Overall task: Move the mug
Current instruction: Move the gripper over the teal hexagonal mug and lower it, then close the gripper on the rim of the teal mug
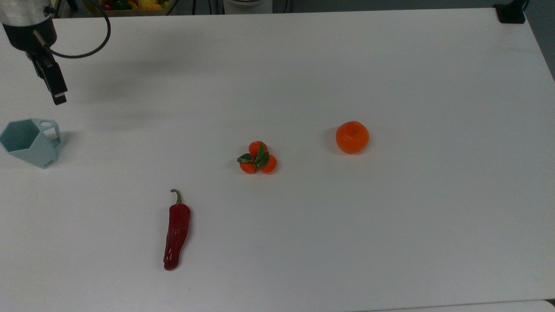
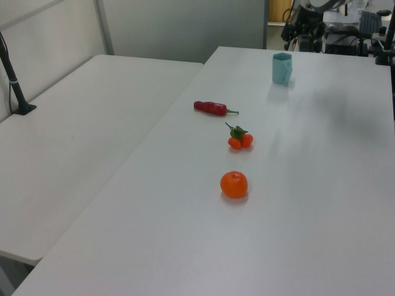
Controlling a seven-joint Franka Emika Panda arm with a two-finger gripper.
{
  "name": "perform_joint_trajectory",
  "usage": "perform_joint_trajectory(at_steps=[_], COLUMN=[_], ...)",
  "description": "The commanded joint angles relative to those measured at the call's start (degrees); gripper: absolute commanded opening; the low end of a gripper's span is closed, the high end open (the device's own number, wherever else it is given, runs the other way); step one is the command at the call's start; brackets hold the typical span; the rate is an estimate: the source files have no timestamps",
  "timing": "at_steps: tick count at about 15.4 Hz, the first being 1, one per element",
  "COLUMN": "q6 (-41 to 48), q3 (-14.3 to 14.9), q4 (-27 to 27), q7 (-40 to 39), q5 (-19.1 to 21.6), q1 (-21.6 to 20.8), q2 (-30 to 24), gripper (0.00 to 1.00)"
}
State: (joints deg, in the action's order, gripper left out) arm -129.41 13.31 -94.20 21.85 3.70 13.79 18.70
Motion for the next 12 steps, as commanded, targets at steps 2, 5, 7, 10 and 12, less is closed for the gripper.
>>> perform_joint_trajectory(at_steps=[2, 5, 7, 10, 12], q6=[-5.7, -9.5, -11.7, -15.5, -16.4], q3=[0.2, 0.2, 0.2, 0.2, 0.2], q4=[-1.3, -1.3, -1.3, -1.3, -1.2], q7=[0.9, 0.9, 0.9, 0.9, 0.9], q5=[1.3, 1.3, 1.3, 1.3, 1.2], q1=[0.2, 0.3, 0.3, 0.8, 0.9], q2=[2.9, 5.2, 7.0, 9.2, 9.9], gripper=[1.00, 1.00, 1.00, 1.00, 1.00])
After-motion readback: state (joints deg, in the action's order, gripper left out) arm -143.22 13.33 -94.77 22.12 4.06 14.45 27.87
